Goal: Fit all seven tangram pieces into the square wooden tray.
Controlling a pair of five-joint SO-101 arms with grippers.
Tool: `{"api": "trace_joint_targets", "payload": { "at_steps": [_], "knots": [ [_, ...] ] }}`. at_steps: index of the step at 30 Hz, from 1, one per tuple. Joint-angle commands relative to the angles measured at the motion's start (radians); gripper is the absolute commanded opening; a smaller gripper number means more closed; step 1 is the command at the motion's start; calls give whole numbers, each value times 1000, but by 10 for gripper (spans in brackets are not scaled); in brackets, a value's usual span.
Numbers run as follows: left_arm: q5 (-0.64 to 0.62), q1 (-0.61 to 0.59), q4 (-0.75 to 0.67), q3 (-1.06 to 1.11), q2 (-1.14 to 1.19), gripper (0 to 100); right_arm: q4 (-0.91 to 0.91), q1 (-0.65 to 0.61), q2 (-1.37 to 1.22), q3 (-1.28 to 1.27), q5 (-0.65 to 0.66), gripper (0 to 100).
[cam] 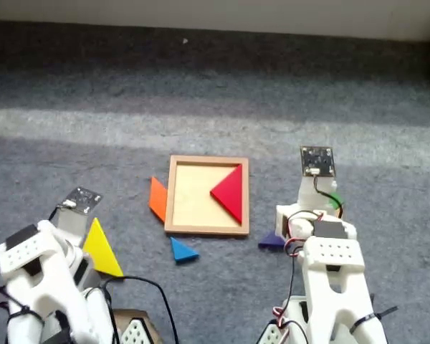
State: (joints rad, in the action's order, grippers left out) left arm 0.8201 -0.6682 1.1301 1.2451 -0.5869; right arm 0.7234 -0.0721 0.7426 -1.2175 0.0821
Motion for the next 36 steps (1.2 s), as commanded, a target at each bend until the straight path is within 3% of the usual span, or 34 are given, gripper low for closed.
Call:
{"api": "trace_joint_targets", "payload": {
  "at_steps": [1,8,15,20,24,28,32,36],
  "knots": [
    [-133,99,-44,-44,-13,196,-15,12,19,4,11,9],
    [-382,309,-46,-130,-12,196,-15,12,19,4,11,9],
    [-502,429,-95,-229,-4,197,-15,12,19,4,11,9],
    [-497,435,-170,-266,-5,200,-15,12,19,4,11,9],
    [-362,427,14,-367,-4,207,-15,12,19,4,11,9],
    [-342,427,204,-458,-4,268,-15,12,19,4,11,9],
    [-354,433,216,-453,2,274,-15,12,19,4,11,9],
    [-446,433,215,-440,94,274,-15,12,19,4,11,9]
  ]
}}
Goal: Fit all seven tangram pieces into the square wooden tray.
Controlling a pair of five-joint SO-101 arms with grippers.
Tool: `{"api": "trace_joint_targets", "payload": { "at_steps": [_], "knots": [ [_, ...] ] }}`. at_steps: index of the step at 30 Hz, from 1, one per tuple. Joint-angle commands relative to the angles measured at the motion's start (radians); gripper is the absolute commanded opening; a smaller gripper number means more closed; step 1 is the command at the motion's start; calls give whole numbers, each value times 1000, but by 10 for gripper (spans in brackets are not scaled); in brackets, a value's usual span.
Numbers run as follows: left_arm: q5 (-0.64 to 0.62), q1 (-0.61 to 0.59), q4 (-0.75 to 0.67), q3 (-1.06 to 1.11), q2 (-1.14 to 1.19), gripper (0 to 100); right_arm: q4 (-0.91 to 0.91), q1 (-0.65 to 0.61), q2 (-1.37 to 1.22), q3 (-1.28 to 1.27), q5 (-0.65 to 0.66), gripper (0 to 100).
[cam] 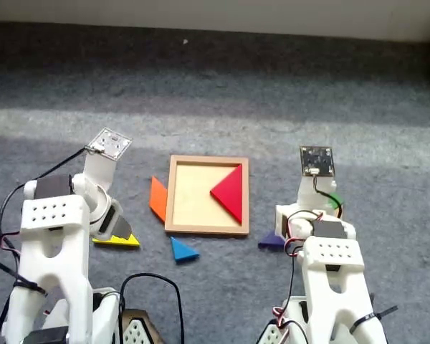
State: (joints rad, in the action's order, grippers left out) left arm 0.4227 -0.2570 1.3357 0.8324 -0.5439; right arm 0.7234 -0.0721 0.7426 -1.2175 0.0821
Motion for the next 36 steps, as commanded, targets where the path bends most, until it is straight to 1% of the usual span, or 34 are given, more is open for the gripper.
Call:
{"api": "trace_joint_targets", "payload": {
  "at_steps": [1,5,11,15,19,23,28,31,36],
  "knots": [
    [-61,22,9,-33,91,274,-15,12,19,4,11,9],
    [-112,18,-40,-82,248,274,-15,12,19,4,11,9],
    [-124,24,-61,-185,421,274,-15,12,19,4,11,9],
    [-259,24,-60,-248,513,274,-15,12,19,4,11,9],
    [-282,30,-58,-257,598,270,-15,12,19,4,11,9],
    [-367,-2,-54,-254,621,270,-15,12,19,4,11,9],
    [-385,-45,-60,-252,630,269,-15,12,19,4,11,9],
    [-453,-50,-60,-243,630,235,-15,12,19,4,11,9],
    [-423,-51,-54,-239,621,209,-15,12,19,4,12,9]
  ]
}}
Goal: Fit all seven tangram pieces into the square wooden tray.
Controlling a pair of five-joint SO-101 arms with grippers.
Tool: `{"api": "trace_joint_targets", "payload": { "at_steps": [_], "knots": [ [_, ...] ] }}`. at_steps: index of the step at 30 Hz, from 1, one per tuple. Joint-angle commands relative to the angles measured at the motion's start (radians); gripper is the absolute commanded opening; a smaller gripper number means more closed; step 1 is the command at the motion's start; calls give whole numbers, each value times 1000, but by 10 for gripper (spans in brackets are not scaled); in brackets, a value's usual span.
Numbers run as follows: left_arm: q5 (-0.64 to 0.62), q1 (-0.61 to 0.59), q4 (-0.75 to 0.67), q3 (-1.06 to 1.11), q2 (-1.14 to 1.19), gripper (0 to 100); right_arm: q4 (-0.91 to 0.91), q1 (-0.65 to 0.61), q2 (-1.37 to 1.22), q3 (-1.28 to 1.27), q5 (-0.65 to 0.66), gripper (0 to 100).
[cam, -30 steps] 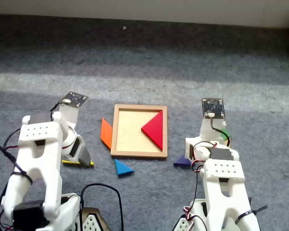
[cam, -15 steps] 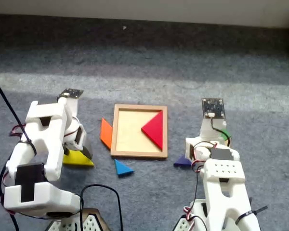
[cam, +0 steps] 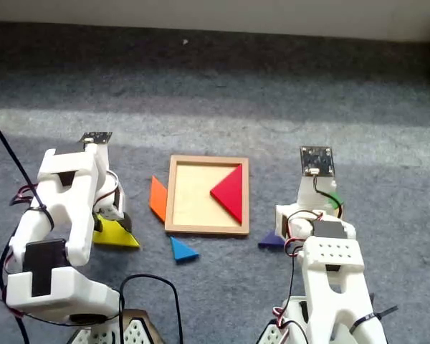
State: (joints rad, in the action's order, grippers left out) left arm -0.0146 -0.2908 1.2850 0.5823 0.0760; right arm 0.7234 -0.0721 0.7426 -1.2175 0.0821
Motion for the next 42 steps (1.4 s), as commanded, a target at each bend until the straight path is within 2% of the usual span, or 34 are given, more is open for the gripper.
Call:
{"api": "trace_joint_targets", "payload": {
  "at_steps": [1,8,15,19,24,29,38,42],
  "knots": [
    [14,-18,-5,12,1,210,-15,12,19,4,12,9],
    [18,-58,-5,10,1,211,-15,12,19,4,12,9],
    [124,-134,-9,13,1,202,-15,12,19,4,12,9],
    [164,-130,-29,15,4,128,-15,12,19,4,12,9],
    [166,-136,-23,12,-15,206,-15,12,19,4,12,9],
    [229,-130,-31,90,-179,228,-15,12,19,4,12,9],
    [235,-171,-31,243,-542,233,-15,12,19,4,12,9],
    [236,-209,-31,274,-584,305,-15,12,19,4,12,9]
  ]
}}
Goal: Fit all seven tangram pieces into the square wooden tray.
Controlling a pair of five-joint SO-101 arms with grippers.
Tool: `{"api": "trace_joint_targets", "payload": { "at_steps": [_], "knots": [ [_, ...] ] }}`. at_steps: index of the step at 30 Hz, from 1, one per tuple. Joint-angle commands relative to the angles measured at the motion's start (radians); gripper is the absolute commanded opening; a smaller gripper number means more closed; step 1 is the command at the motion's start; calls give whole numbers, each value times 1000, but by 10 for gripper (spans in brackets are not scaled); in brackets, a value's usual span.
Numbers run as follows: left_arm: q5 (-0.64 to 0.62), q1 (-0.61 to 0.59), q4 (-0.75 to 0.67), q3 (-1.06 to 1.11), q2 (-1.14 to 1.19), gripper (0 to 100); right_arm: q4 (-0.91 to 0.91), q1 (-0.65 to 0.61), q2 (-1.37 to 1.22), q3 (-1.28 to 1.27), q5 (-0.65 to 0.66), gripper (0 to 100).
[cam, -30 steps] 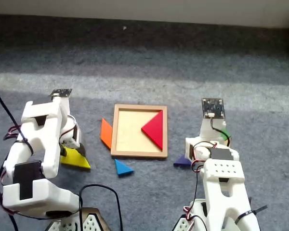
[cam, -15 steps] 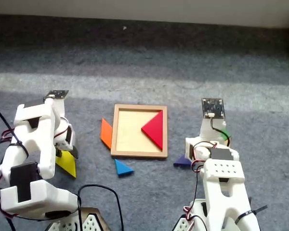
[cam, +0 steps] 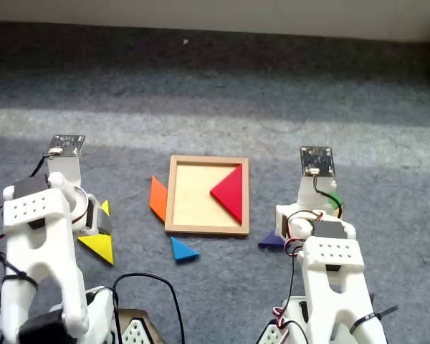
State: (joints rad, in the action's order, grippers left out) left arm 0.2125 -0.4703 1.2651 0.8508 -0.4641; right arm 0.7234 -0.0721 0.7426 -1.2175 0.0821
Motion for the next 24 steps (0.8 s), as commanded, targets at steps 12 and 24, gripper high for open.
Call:
{"api": "trace_joint_targets", "payload": {
  "at_steps": [12,24],
  "knots": [
    [63,-87,-204,110,-38,323,-18,10,19,-13,12,9],
    [121,-85,-204,-87,360,319,-18,10,21,-13,12,9]
  ]
}}
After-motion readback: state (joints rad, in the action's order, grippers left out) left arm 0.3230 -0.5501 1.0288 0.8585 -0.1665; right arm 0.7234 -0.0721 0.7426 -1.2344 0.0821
